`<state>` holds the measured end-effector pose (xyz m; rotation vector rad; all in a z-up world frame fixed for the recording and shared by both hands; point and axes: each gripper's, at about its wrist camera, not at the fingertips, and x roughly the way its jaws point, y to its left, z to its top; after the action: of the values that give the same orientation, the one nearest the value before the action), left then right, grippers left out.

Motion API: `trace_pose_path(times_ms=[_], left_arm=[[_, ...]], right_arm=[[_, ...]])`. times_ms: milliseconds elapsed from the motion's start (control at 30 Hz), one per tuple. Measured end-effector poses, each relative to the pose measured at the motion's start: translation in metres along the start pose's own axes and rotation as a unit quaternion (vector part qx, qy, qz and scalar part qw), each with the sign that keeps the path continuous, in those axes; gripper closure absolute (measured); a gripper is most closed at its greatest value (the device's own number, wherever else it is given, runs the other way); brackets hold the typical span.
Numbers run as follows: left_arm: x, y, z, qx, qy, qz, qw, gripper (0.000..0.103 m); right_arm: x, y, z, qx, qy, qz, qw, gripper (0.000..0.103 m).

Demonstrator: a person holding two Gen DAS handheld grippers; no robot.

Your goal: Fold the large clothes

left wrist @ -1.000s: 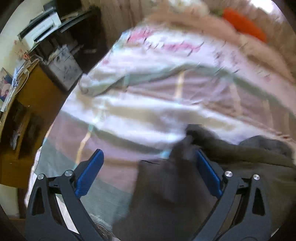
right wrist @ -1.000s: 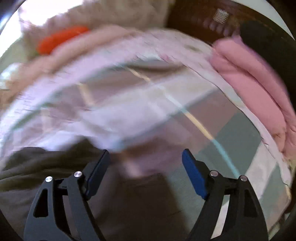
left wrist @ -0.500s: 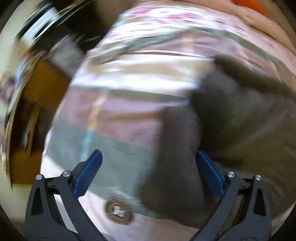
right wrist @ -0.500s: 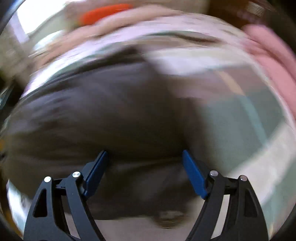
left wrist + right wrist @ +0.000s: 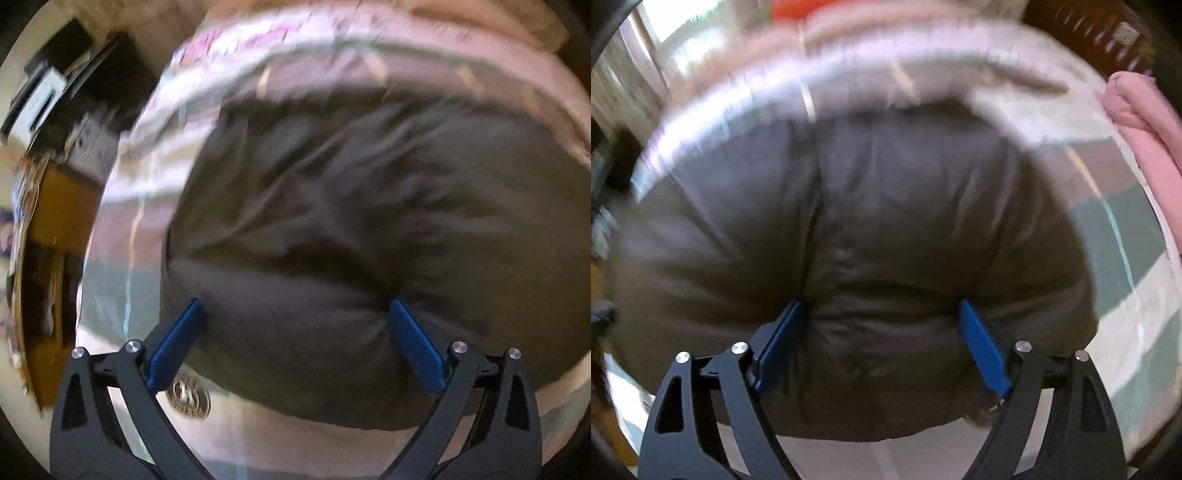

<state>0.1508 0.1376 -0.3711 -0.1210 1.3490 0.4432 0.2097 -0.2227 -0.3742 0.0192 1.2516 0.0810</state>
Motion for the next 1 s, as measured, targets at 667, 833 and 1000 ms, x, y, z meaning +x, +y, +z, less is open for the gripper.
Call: trace_pose_path(times_ms=[667, 833, 1000], left_arm=[[-0.034, -0.004, -0.048, 0.013, -0.073, -0.063, 0.9953, 0.002], [-0.037, -0.021, -0.048, 0.035, -0.083, -0.063, 0.994, 0.002], [-0.013, -0.021, -0.038, 0.026, -0.064, -0.07, 0.9951, 0.002]], right_arm=[[-0.054, 0.094, -0.019, -0.1, -0.139, 0.037, 0.985, 0.006], [-0.056, 0.097, -0.024, -0.106, -0.141, 0.029, 0.984, 0.006], [-0.035, 0.098, -0.03, -0.091, -0.117, 0.026, 0.989, 0.006]])
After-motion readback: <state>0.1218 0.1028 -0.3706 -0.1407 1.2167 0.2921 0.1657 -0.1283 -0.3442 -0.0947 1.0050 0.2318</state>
